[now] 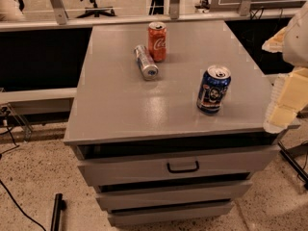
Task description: Knock pepsi can over
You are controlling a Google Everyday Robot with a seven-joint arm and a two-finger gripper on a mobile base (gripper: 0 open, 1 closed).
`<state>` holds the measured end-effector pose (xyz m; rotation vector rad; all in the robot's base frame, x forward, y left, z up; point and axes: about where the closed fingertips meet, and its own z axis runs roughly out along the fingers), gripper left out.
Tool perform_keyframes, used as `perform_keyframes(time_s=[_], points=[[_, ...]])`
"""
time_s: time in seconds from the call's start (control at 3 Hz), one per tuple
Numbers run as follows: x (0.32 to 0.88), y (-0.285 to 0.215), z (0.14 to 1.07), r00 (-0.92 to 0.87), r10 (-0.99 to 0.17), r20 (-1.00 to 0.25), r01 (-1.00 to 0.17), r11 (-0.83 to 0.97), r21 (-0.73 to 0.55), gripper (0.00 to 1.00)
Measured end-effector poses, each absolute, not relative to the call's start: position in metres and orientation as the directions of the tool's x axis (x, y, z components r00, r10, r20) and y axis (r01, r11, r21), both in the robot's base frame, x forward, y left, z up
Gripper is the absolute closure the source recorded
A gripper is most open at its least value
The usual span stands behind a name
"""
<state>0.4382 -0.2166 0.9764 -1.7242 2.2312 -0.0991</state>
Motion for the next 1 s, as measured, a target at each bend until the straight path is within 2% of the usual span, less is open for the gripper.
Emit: perform_keyframes(time_s=[0.33,0.67,1.0], points=[[0.438,-0.217,0.976,-0.221,-0.953,-0.207,-0.931,0.27,-0.247,0.0],[0.447,-0.219,0.978,-0.203,-0.94,-0.274,-0.928,0.274,-0.254,0.0],[0.469,-0.222,0.972,-0.15,-0.895,-0.42,-0.923,0.279,-0.265,0.0]])
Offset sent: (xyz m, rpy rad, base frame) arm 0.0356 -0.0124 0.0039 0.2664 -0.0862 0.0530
